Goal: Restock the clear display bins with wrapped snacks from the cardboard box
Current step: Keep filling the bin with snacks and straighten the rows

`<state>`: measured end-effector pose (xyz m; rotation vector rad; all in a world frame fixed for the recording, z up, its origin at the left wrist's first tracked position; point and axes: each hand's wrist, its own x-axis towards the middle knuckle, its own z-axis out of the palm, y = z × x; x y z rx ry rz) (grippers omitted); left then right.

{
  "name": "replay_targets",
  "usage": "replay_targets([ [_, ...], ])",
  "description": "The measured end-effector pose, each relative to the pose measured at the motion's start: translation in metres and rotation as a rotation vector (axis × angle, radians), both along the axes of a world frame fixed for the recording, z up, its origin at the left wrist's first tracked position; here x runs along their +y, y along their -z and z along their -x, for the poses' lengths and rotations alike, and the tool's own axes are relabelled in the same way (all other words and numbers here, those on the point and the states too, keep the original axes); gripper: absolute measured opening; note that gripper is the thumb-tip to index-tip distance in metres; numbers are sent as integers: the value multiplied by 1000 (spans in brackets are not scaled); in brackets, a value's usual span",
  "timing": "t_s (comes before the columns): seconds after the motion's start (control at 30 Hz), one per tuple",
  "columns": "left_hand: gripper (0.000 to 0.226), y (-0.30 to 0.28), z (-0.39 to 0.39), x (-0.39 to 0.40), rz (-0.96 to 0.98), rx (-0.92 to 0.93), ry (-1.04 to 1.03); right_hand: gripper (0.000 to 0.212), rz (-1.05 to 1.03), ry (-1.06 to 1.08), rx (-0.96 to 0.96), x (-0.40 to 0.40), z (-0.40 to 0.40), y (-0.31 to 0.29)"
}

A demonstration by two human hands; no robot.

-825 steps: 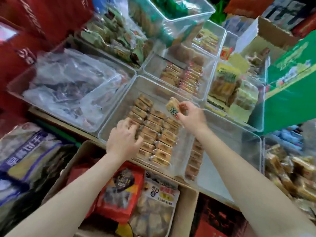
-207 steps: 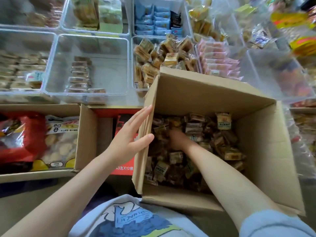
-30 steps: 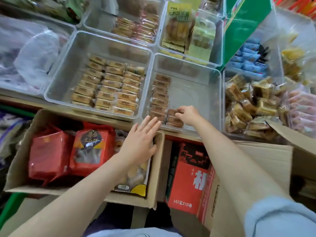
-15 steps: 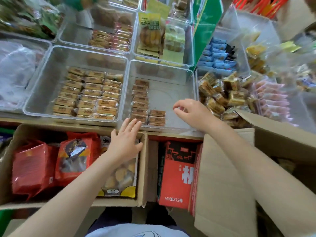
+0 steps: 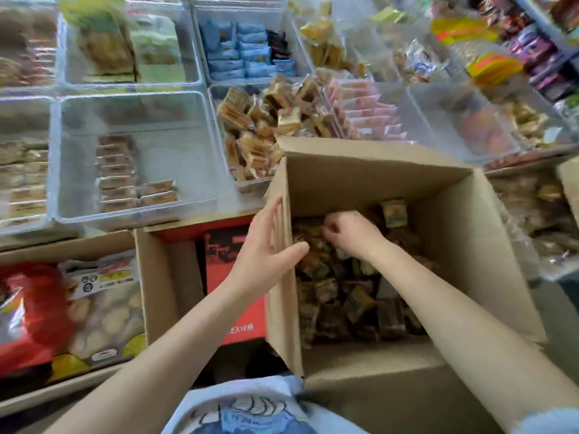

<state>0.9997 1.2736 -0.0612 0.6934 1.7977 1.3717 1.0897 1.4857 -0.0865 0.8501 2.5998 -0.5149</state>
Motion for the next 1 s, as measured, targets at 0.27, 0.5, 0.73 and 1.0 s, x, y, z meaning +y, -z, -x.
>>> replay_targets([
  [0.27,79,8,-10,4,-5,-78,-114,52,80,-269,-80,14,7,91],
  [0.5,77,5,-15,5,33,-120,-162,50,-270,-499,-245,-2,24,146],
  [0.73,74,2,-16,8,41,-118,-176,52,-276,-574,-229,11,23,130],
  [1.0,81,0,-10,8,7,-98,-112,62,1334,202,85,41,-4,-27],
])
